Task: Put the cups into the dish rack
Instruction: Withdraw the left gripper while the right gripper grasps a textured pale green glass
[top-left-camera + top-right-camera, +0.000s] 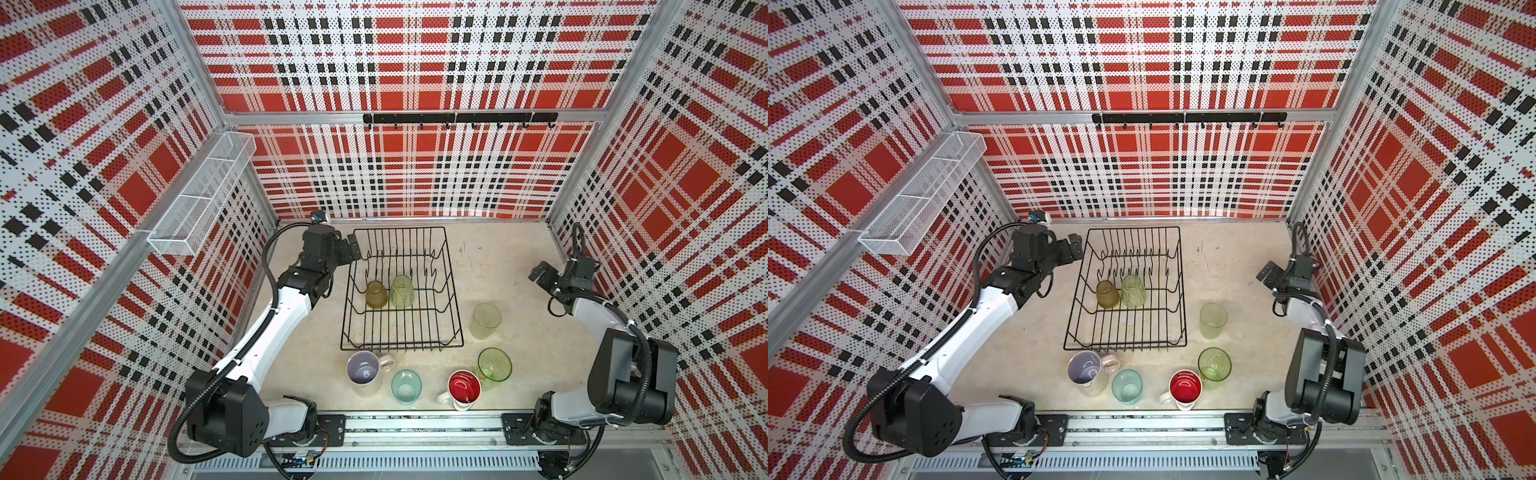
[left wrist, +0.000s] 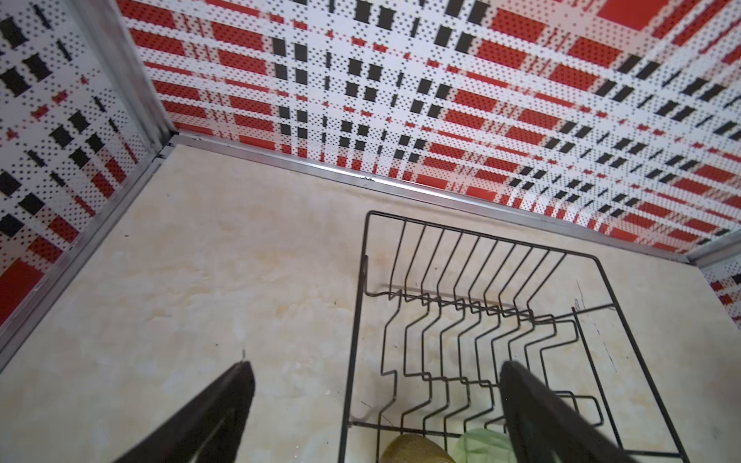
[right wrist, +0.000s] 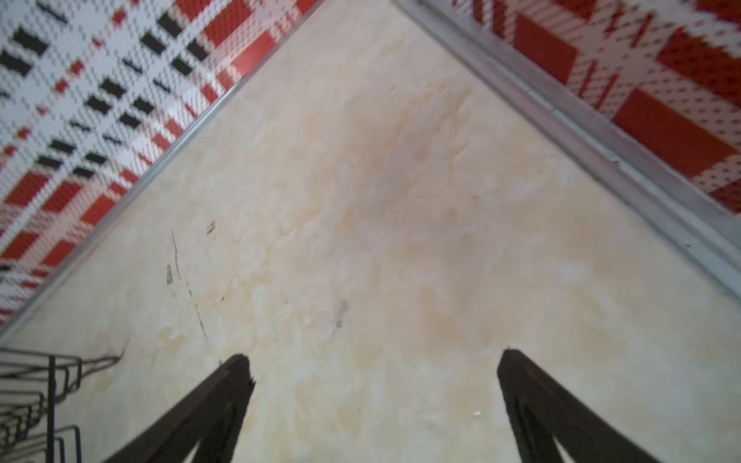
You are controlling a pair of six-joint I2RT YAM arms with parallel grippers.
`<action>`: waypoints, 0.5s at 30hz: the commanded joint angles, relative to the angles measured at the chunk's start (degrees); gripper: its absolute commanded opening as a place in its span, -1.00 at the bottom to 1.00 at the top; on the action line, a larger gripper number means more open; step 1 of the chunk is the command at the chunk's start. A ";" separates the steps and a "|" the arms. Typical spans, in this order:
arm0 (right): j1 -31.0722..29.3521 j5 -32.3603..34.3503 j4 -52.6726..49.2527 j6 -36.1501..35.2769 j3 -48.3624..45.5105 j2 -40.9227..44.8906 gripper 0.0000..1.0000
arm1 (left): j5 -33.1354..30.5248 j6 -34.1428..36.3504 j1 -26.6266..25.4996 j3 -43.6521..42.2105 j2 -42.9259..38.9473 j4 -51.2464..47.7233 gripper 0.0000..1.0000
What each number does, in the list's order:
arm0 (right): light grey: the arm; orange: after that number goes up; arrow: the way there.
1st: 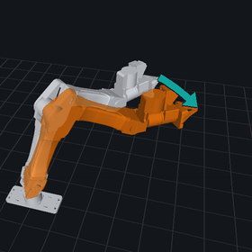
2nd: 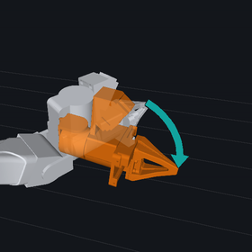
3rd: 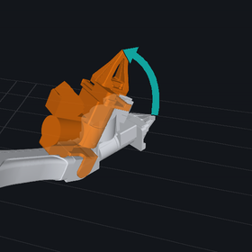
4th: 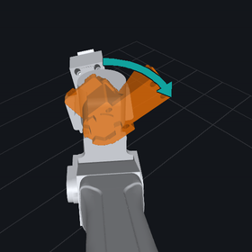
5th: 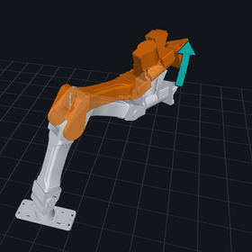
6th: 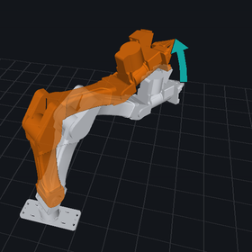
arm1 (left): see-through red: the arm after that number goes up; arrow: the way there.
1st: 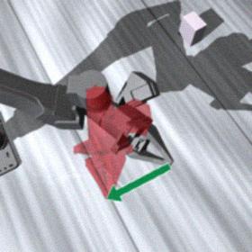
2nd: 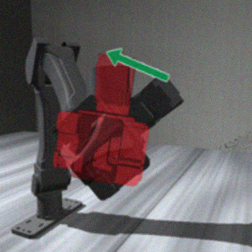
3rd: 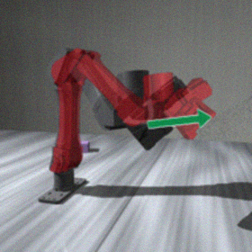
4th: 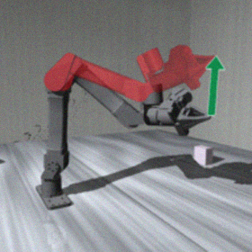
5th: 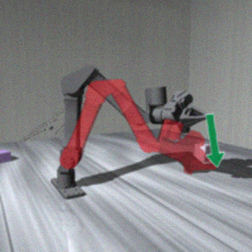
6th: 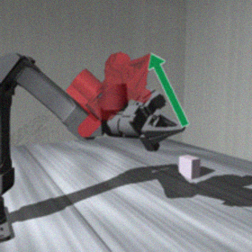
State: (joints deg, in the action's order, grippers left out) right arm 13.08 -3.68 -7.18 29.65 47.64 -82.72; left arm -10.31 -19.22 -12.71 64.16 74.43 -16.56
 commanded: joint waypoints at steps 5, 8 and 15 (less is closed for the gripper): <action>-8.60 -1.61 -11.49 -5.67 0.08 6.21 1.00 | 4.73 -1.56 5.73 -2.79 -3.15 4.46 0.96; -10.31 -8.01 -16.85 -8.32 1.54 8.09 0.97 | 2.69 -2.43 6.87 -4.38 -3.96 5.55 0.96; -17.17 -9.20 -31.33 -12.22 5.12 9.59 0.76 | 3.13 -4.55 10.09 -7.61 -5.08 8.93 0.96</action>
State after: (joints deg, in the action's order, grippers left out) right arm -0.86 -12.64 -29.56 20.49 50.85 -74.46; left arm -7.64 -22.96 -3.73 56.80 70.54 -10.50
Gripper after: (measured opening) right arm 0.882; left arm 0.983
